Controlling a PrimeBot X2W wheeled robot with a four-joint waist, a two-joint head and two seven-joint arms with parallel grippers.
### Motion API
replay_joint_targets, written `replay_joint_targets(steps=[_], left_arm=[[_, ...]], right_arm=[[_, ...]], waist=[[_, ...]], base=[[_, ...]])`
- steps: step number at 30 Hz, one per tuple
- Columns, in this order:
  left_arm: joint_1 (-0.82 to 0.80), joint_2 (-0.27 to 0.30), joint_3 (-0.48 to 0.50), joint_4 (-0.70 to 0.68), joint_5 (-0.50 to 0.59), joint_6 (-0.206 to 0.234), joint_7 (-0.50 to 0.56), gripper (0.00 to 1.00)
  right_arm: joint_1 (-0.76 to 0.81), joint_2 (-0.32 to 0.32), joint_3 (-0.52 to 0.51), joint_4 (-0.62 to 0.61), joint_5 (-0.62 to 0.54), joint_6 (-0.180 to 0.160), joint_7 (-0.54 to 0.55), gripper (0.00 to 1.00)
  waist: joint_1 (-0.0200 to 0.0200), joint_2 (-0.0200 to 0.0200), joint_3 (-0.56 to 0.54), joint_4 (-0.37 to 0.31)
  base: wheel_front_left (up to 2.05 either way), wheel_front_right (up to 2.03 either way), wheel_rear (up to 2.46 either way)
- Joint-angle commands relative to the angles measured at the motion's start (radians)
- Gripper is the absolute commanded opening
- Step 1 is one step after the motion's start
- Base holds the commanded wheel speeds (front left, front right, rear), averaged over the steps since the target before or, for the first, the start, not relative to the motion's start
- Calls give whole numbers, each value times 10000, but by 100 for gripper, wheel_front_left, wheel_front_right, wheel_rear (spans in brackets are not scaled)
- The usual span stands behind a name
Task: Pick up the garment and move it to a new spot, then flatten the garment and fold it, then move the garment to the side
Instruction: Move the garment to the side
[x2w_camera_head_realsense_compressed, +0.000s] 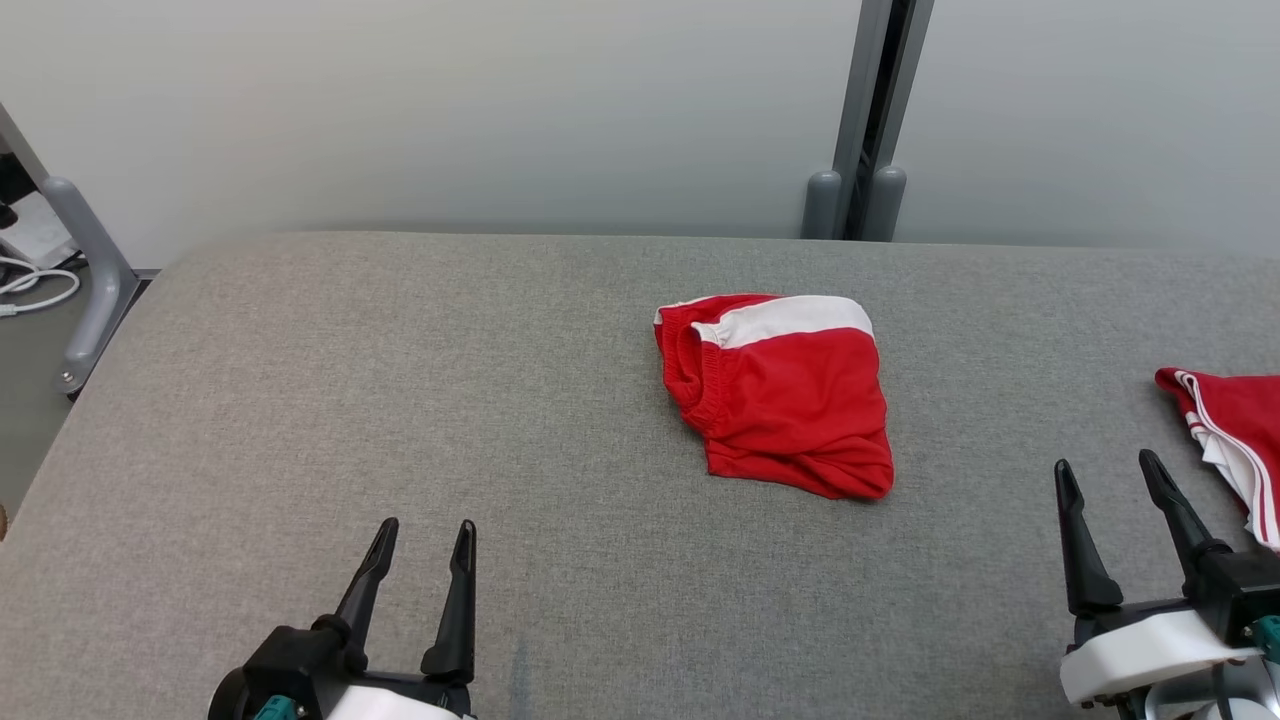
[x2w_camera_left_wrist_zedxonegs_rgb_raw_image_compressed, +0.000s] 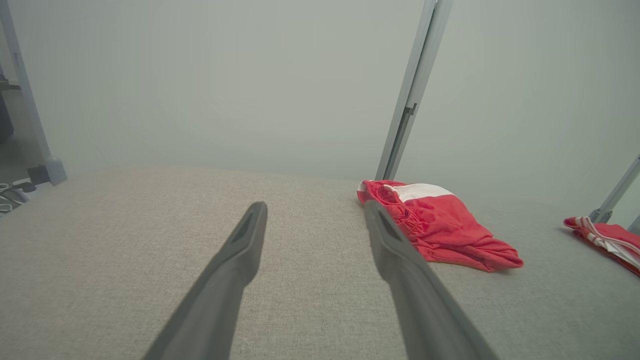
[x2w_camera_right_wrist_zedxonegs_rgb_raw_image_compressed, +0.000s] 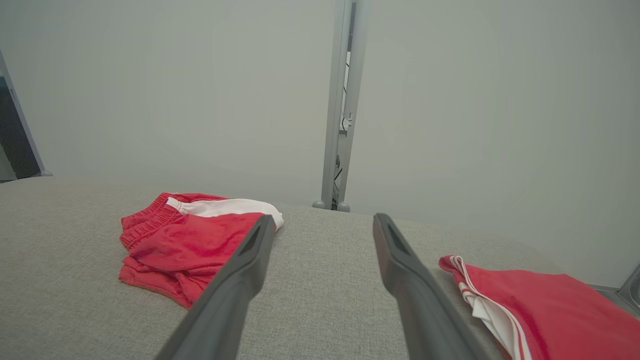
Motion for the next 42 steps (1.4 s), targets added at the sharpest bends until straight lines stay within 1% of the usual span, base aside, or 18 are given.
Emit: replay_joint_targets(steps=[1,11,12,14,16,20,22,24,26,30,33,37,40,42], left_arm=[[-111,37,19,-3,-11,-1,-31,100],[-178,37,-43,-54,-32,2,-31,100],[-198,35,-49,-64,-31,2,-31,100],[-276,37,-65,-96,-36,-1,-31,100],[-362,37,-90,-134,-43,-20,-29,100],[-689,35,-262,-231,-17,-117,-31,100],[-900,35,-369,-269,46,-142,-31,100],[-1109,38,-489,-366,20,-168,-31,100],[-1334,31,-608,-493,-74,-159,-31,100],[-1696,32,-881,-660,-172,-112,-31,100],[-1934,37,-1110,-694,-228,-66,-31,100],[-2145,31,-1318,-723,-369,42,-31,100],[-2206,34,-1463,-737,-430,70,-29,100],[-2254,32,-1521,-757,-466,105,-31,100]], right_arm=[[-23,-62,-41,-48,-30,-3,-6,100],[-83,-154,-49,-75,-115,-3,-5,100],[-96,-119,-70,-60,-30,-3,-5,100],[-248,51,-213,-40,504,-3,-5,100],[-465,-115,-59,-6,446,-2,-5,100],[-1226,-483,536,980,1055,-3,147,100],[-1754,-614,917,1445,1789,-2,607,100],[-2281,-938,1380,1726,2518,-2,1091,100],[-2793,-1153,1648,1959,3595,-3,1663,100],[-3749,-1917,2330,2373,5030,-2,3091,100],[-4331,-2271,2516,2637,6166,-2,3950,100],[-4939,-2594,2632,2905,7316,-2,4699,100],[-5256,-2816,2693,3284,7769,-2,5098,100],[-5434,-2784,2780,3568,8038,-2,5417,100]], waist=[[0,-1,7,10],[0,-1,178,99],[0,-1,225,112],[0,-1,357,132],[0,-1,559,164],[0,-1,1097,351],[0,-1,1398,511],[0,-1,1702,697],[0,-1,2005,875],[0,-1,2564,1253],[0,-1,2917,1550],[0,-1,3265,1873],[0,-1,3443,2070],[0,-1,3510,2164]], base=[[0,0,0],[0,0,0],[0,0,0],[0,0,0],[0,0,0],[0,0,0],[0,0,0],[0,0,0],[0,0,0],[0,0,0],[0,0,0],[0,0,0],[0,0,0],[0,0,0]])
